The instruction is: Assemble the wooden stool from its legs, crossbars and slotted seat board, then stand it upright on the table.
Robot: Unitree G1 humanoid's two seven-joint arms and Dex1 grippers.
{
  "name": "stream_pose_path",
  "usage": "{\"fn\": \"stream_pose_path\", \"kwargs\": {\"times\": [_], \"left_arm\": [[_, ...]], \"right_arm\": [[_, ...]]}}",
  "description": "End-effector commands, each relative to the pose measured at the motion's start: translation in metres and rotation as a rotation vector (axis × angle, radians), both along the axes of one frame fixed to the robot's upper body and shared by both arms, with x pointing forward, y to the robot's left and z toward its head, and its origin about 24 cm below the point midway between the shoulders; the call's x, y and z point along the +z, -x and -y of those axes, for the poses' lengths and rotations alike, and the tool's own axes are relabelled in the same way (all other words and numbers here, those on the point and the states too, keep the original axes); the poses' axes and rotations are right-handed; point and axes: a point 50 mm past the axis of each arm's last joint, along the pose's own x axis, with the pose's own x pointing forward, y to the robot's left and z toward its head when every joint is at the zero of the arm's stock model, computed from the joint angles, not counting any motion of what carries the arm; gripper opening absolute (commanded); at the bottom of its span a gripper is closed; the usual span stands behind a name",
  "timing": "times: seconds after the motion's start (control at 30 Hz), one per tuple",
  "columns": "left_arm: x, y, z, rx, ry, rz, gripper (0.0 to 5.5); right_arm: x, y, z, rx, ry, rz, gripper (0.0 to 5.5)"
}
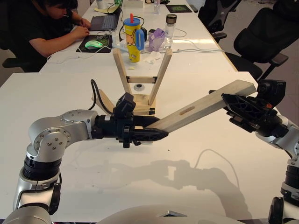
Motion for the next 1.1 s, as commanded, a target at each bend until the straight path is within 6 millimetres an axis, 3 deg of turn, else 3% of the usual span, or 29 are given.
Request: {"fn": "stream_pose_path", "kwargs": {"times": [0.03,0.27,0.33,0.5,0.73,0.9,1.1], "left_arm": [[0.002,-0.008,-0.007,0.102,0.022,0.002,2.82],[-0.003,0.003,-0.017,0.182,0.035,-0.057,3.82],[-0.019,0.017,-0.017,0.163,-0.084,-0.067,4.08],[-0.067,0.039,-0.016,0.161,-0.337,-0.09,4.11],[-0.095,0.008,-0.011,0.435,-0.373,0.087,4.11],[-0.106,-0.002,-0.006,0.475,-0.402,0.146,4.11],[-0.124,-0.006,-0.005,0.487,-0.5,0.153,4.11]], "right_arm": [[-0.005,-0.006,-0.004,-0.019,0.092,0.014,2.16],[-0.015,-0.014,0.005,-0.068,0.256,0.036,2.13],[-0.016,-0.022,0.007,-0.109,0.326,0.074,2.13],[-0.017,-0.042,0.004,-0.149,0.415,0.163,2.13],[-0.017,-0.069,-0.013,-0.144,0.478,0.292,2.13],[-0.029,-0.084,-0.019,-0.136,0.544,0.318,2.13],[-0.029,-0.09,-0.024,-0.116,0.523,0.341,2.11]]}}
